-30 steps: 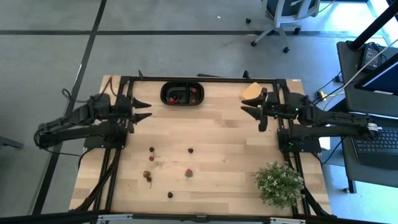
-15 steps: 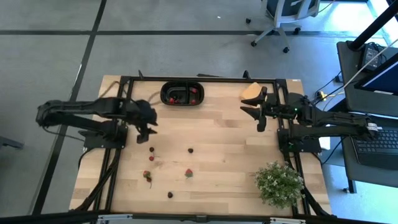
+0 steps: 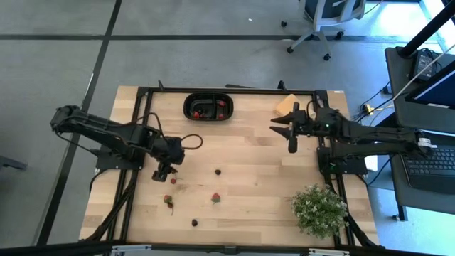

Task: Pick and placing Produce into tupperware
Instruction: Put the black cherry into the black bin

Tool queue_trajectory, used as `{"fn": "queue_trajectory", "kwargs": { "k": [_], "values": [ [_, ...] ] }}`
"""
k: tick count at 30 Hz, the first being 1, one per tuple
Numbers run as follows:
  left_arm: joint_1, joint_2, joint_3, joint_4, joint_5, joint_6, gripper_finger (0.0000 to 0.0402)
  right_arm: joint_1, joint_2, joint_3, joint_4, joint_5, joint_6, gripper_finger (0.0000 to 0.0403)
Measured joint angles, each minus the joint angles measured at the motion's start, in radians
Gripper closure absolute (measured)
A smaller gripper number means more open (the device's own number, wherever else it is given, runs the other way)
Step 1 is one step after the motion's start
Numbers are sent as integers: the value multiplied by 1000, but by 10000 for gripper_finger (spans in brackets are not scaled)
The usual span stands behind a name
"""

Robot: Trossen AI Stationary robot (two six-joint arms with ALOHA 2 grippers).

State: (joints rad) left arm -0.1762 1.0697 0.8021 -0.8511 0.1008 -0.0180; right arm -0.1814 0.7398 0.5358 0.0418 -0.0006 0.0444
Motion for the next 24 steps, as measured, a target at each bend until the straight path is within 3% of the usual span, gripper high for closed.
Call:
{"fn": "queue_trajectory", "kwargs": {
  "k": [13,24],
  "values": [
    [-22,-2,0,58,-8,-279,220,0,62,0,-2,0,0,262],
    [-22,-2,0,31,-19,-247,220,0,66,0,7,0,-3,262]
  ]
}}
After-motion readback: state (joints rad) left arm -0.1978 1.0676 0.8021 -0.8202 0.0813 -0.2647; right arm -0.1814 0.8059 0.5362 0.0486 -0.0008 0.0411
